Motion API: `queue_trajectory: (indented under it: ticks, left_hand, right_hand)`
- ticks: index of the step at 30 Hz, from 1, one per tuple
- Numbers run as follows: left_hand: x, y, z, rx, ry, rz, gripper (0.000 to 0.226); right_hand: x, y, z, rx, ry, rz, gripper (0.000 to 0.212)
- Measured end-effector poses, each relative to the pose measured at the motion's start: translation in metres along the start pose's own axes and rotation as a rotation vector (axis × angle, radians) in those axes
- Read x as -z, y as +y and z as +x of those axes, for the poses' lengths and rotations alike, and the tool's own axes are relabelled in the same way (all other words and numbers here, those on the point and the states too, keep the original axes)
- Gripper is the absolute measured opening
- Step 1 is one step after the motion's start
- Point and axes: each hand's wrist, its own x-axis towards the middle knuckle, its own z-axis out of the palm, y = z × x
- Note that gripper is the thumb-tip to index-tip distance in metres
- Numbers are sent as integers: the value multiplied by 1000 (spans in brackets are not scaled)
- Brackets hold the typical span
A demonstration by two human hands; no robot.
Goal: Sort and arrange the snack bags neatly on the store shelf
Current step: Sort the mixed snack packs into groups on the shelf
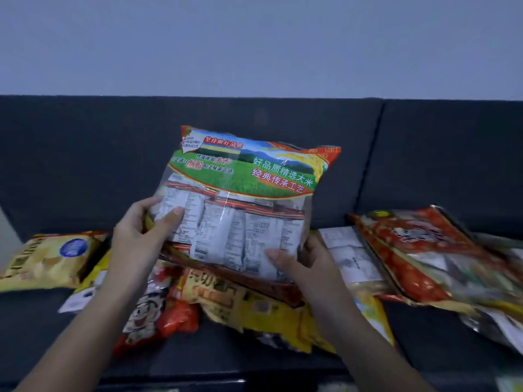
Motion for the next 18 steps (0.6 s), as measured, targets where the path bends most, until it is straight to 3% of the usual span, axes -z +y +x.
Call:
queue_trajectory:
  ticks: [2, 5, 8, 14, 18]
  left_hand:
    - [-53, 2, -19, 1, -109, -8, 36]
    - [-131, 4, -52, 6, -260, 2, 37]
    - [-200, 5, -90, -12, -397, 31, 40]
    - [-321, 10, -171, -16, -642, -55, 30]
    - [-386, 12, -208, 3, -787, -84, 38]
  right_hand:
    - [49, -9, -16, 23, 97, -4, 50]
    - [120, -22, -47, 40, 241, -13, 27]
    - [186, -27, -80, 46, 451, -89, 42]
    - [290, -38, -154, 95, 713, 6, 31]
    - [341, -45, -190, 112, 836, 43, 29]
